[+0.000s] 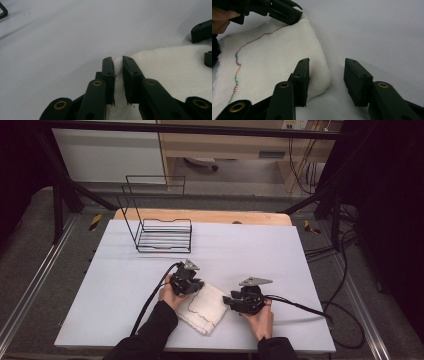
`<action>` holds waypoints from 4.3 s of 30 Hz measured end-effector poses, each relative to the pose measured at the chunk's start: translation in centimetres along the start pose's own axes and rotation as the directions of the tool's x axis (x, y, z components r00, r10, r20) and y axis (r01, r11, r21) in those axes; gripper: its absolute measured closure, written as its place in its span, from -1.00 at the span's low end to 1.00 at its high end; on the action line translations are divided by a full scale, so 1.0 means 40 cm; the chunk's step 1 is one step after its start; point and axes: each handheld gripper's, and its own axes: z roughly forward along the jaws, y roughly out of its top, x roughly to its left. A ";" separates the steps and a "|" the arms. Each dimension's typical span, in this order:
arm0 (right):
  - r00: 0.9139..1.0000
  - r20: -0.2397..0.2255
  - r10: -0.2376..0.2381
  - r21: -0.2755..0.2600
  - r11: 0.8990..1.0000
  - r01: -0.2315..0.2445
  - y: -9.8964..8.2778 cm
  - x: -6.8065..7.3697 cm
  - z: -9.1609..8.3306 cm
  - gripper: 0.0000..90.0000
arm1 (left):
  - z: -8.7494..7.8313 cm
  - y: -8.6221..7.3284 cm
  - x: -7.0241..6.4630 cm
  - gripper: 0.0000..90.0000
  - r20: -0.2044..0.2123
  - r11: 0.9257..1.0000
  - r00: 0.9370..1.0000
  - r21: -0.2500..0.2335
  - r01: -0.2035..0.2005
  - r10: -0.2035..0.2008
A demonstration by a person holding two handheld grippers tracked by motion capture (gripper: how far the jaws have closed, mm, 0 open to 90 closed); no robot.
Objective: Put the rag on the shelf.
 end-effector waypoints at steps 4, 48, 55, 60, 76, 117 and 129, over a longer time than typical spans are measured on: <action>0.999 -0.013 0.034 0.011 0.999 -0.034 -0.003 0.005 -0.001 0.47 | 0.000 -0.004 0.008 0.77 0.022 1.000 1.000 -0.013 0.018 -0.018; 0.996 -0.048 -0.073 -0.188 0.980 0.063 0.069 0.058 -0.087 0.84 | -0.192 -0.023 -0.009 0.82 0.023 0.961 1.000 -0.275 0.011 -0.004; 0.992 -0.035 -0.118 -0.226 0.968 0.107 0.088 0.072 -0.104 0.84 | -0.226 -0.029 -0.019 0.83 0.003 0.947 1.000 -0.322 0.001 0.000; 0.990 -0.038 -0.133 -0.253 0.960 0.119 0.106 0.083 -0.119 0.84 | -0.251 -0.032 -0.018 0.83 0.010 0.934 1.000 -0.356 0.010 -0.007; 0.981 -0.023 -0.194 -0.317 0.932 0.177 0.150 0.116 -0.152 0.84 | -0.305 -0.035 -0.021 0.83 -0.003 0.900 1.000 -0.436 0.015 -0.019; 0.966 -0.010 -0.258 -0.473 0.852 0.223 0.278 0.199 -0.148 0.85 | -0.430 -0.010 0.046 0.83 -0.041 0.813 0.995 -0.580 0.048 -0.088; 0.961 -0.003 -0.277 -0.519 0.822 0.235 0.324 0.227 -0.153 0.85 | -0.472 0.003 0.067 0.83 -0.053 0.776 0.993 -0.629 0.048 -0.104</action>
